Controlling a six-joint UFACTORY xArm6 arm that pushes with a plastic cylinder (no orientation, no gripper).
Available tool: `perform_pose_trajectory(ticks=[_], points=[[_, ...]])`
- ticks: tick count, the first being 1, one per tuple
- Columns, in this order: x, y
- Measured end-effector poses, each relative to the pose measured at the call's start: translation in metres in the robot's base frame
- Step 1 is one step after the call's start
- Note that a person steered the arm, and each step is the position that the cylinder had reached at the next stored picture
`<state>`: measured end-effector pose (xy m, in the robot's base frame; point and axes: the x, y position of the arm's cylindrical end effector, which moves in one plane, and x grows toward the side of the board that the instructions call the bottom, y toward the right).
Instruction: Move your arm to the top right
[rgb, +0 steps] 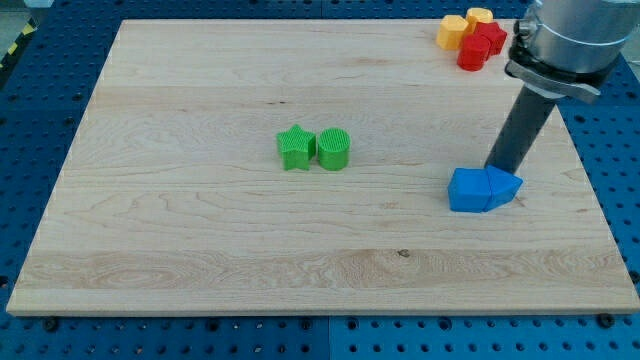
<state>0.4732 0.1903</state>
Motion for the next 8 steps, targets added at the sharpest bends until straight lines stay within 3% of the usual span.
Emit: perform_pose_trajectory(ticks=[3, 5, 7, 8], points=[[-0.018, 0.001], [-0.102, 0.046], [-0.153, 0.142], [-0.216, 0.155]])
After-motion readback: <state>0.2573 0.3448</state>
